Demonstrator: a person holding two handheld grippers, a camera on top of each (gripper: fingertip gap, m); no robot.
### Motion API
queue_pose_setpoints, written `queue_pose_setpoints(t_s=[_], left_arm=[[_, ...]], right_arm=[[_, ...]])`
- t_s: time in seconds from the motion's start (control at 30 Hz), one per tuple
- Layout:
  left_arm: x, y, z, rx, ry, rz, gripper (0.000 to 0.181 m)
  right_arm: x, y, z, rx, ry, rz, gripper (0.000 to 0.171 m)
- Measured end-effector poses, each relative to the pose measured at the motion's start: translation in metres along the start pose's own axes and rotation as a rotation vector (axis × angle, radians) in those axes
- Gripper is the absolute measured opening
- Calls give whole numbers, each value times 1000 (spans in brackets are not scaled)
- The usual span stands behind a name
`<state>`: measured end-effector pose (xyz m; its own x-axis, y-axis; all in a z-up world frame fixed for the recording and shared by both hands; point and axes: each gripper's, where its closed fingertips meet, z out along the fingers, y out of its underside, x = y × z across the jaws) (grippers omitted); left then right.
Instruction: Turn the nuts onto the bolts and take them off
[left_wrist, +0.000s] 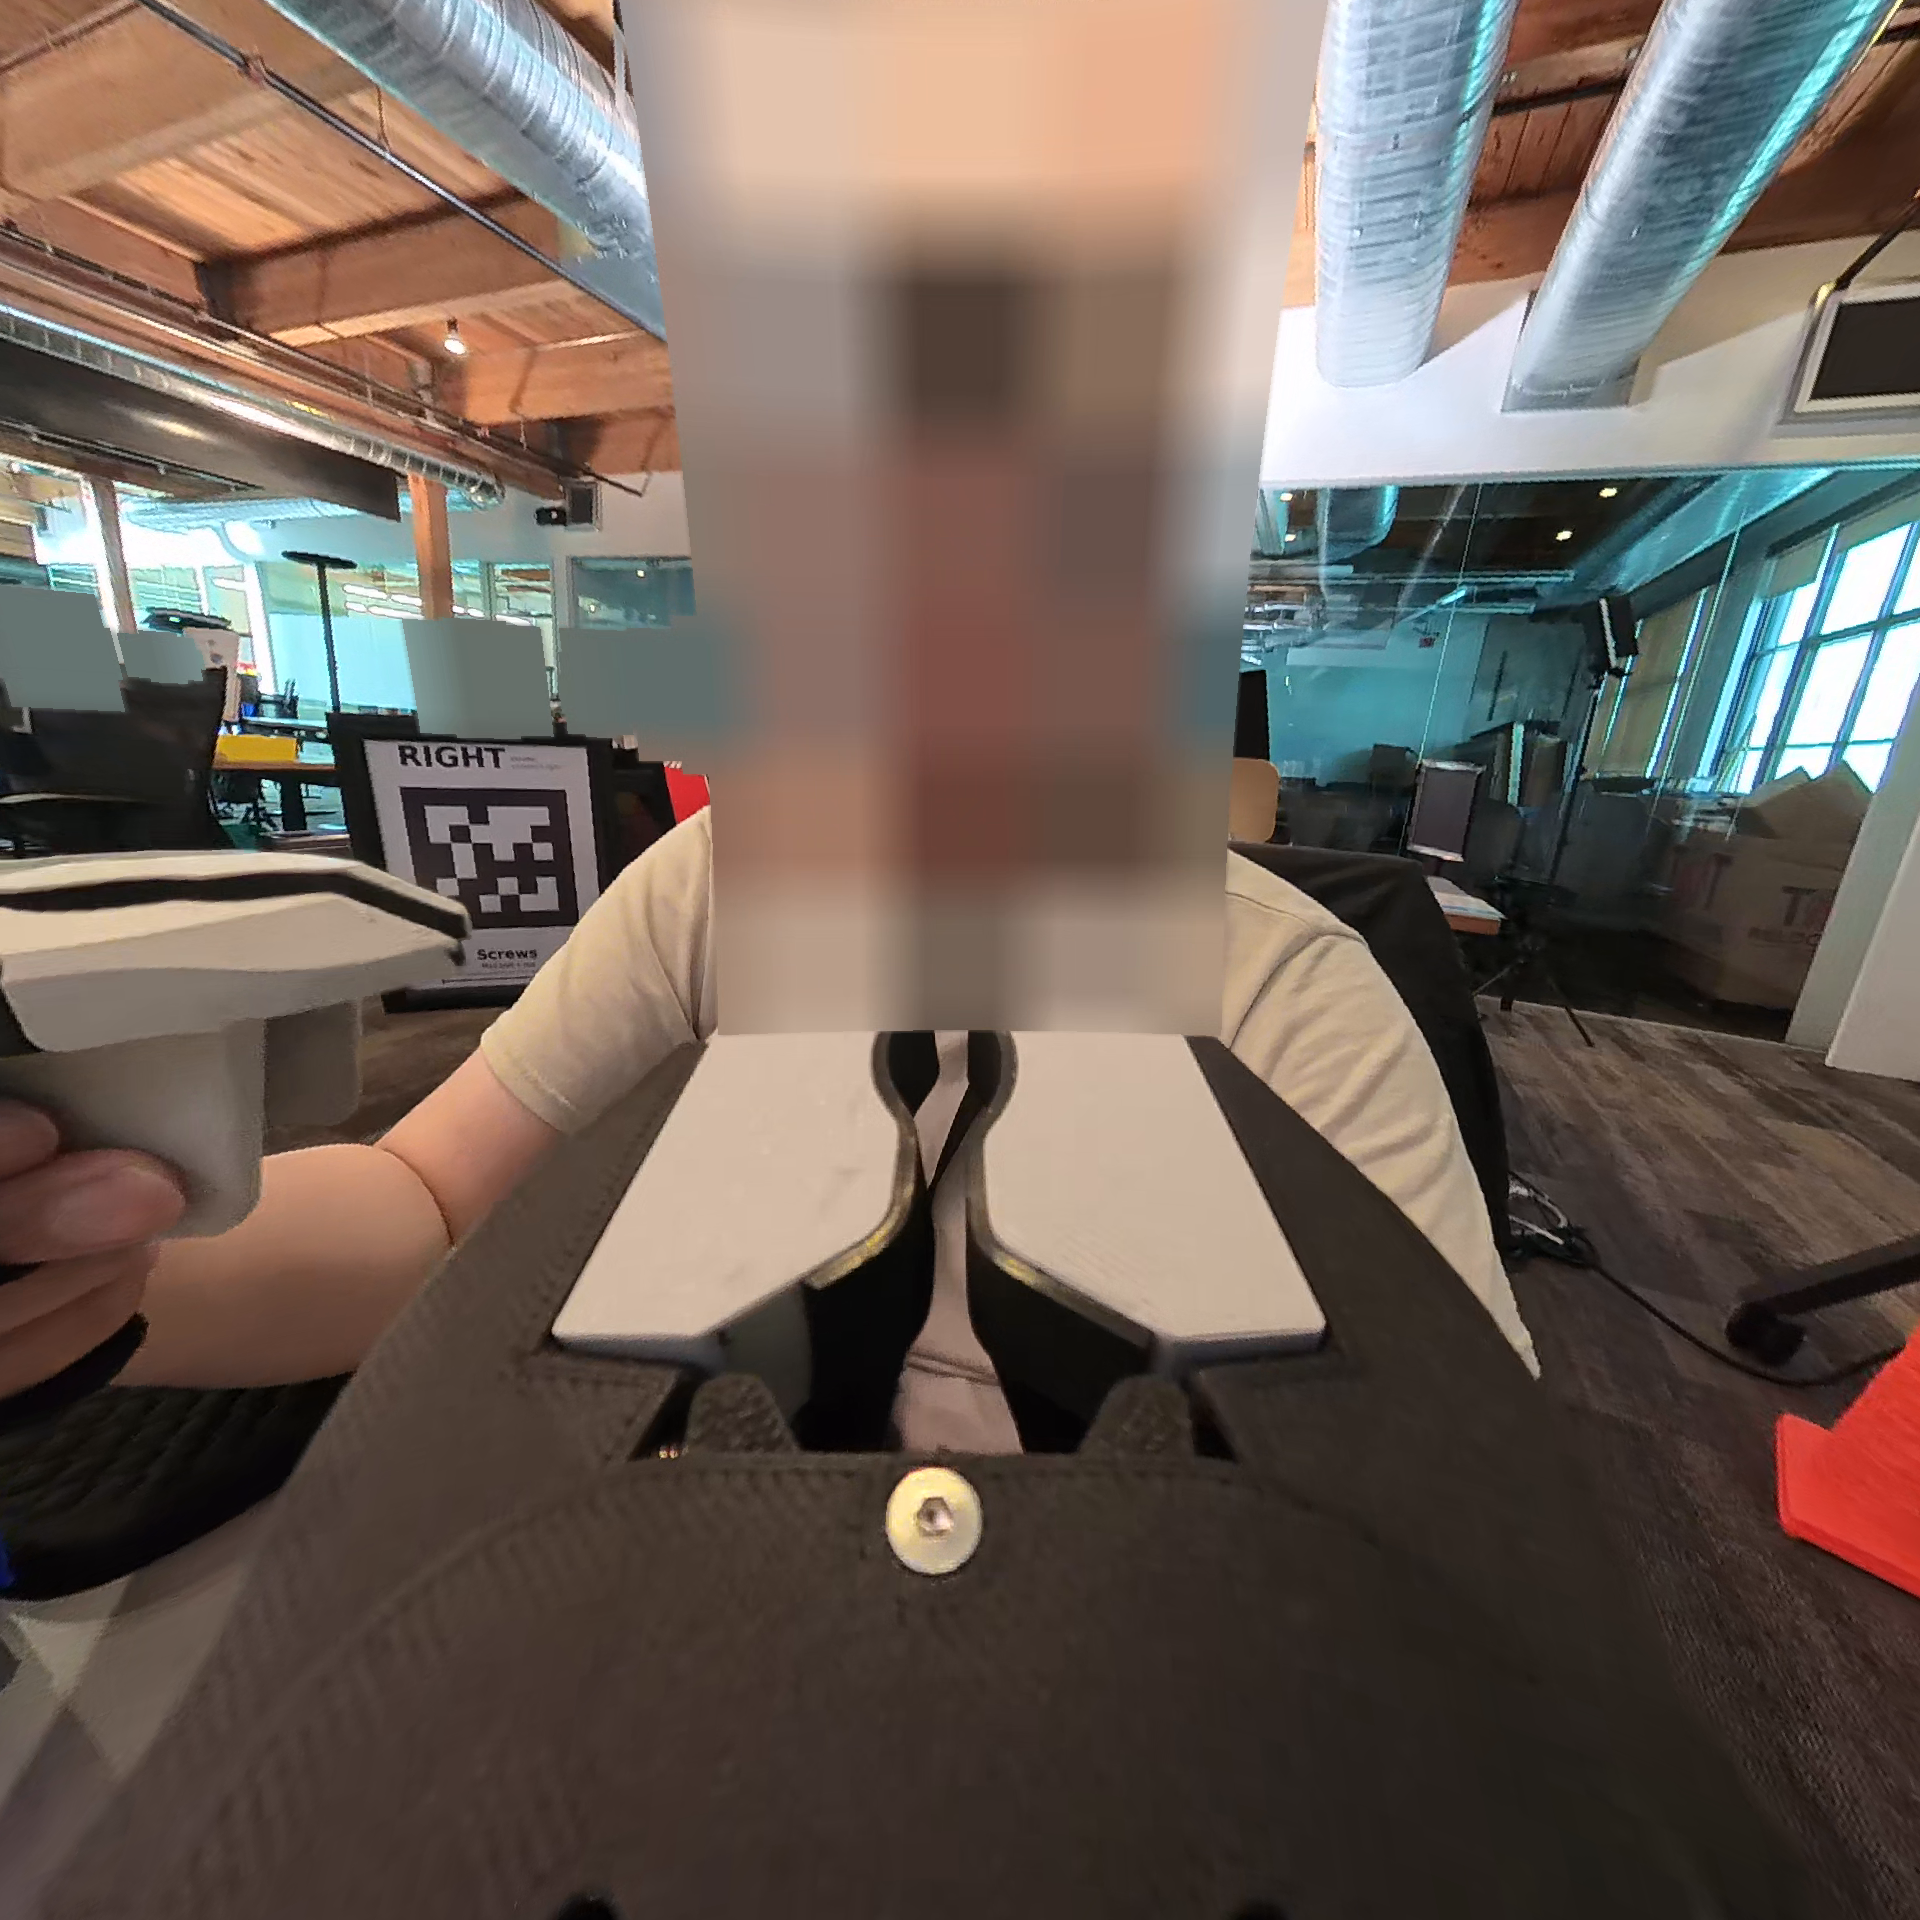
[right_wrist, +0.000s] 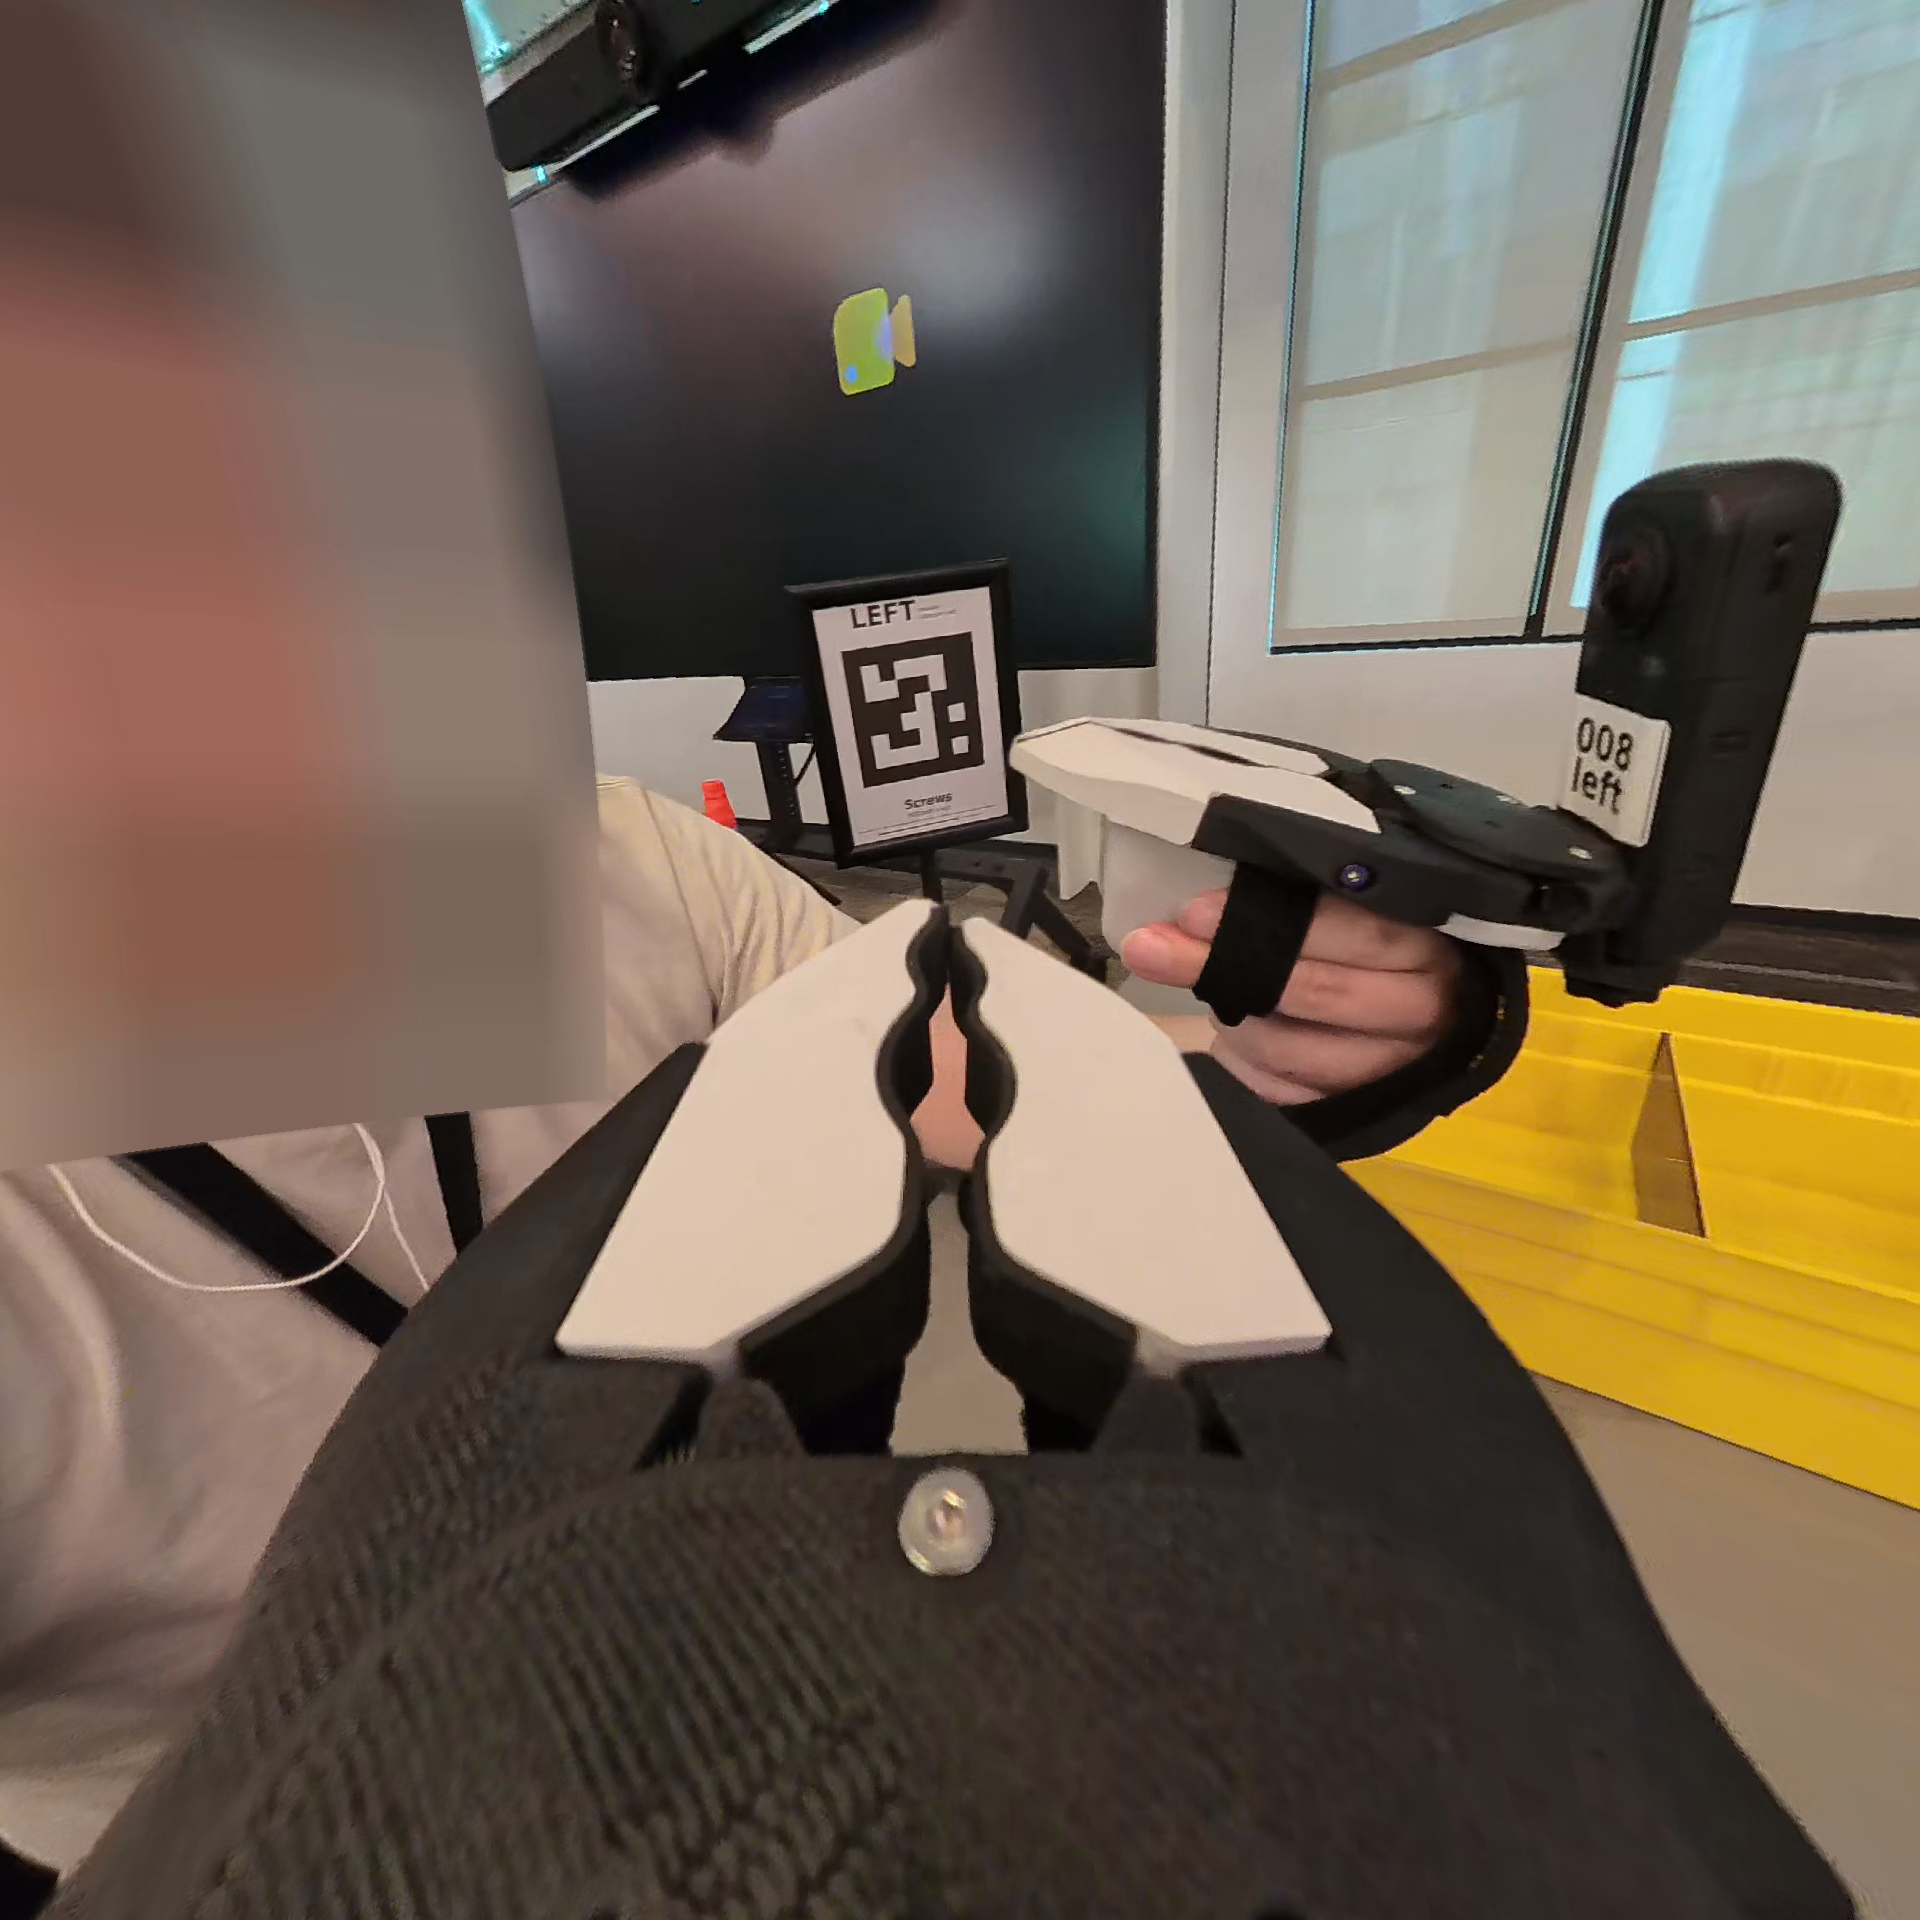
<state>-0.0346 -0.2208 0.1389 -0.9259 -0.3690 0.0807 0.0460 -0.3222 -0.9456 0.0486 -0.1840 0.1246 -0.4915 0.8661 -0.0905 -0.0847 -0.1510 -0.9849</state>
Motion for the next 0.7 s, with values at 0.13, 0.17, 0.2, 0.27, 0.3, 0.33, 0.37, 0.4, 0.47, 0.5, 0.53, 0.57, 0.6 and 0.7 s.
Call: queue_pose_setpoints(t_s=[0.13,0.17,0.2,0.27,0.3,0.33,0.37,0.4,0.47,0.5,0.53,0.57,0.6,0.7], left_arm=[[2,1,2,-13,5,5,0],[2,2,3,-17,3,7,0],[1,2,3,-20,-1,8,0],[0,3,3,-33,-15,8,0],[-2,6,3,-53,-36,9,0],[-4,8,3,-77,-65,14,0],[-7,9,2,-104,-112,23,0],[-13,7,-1,-126,-188,31,0],[-20,-4,-14,-160,-380,51,2],[-26,-8,-27,-190,-531,71,3],[-33,-12,-46,-231,-710,110,9],[-38,-19,-71,-262,-916,171,11],[-40,-28,-105,-297,-1157,227,14],[-8,-40,-223,-447,-1891,246,25]], right_arm=[[0,5,4,-26,-3,-1,0],[0,5,4,-27,-4,-1,0],[0,5,4,-28,-4,0,0],[0,5,3,-30,3,-4,0],[2,5,3,-33,11,-8,0],[3,5,2,-38,23,-13,0],[5,6,0,-43,37,-19,0],[7,5,-2,-45,52,-25,0],[10,4,-5,-45,82,-36,1],[12,3,-7,-45,95,-41,1],[13,3,-9,-47,107,-45,1],[15,3,-11,-52,121,-49,1],[18,4,-12,-59,136,-53,1],[24,11,-14,-95,170,-71,4]])
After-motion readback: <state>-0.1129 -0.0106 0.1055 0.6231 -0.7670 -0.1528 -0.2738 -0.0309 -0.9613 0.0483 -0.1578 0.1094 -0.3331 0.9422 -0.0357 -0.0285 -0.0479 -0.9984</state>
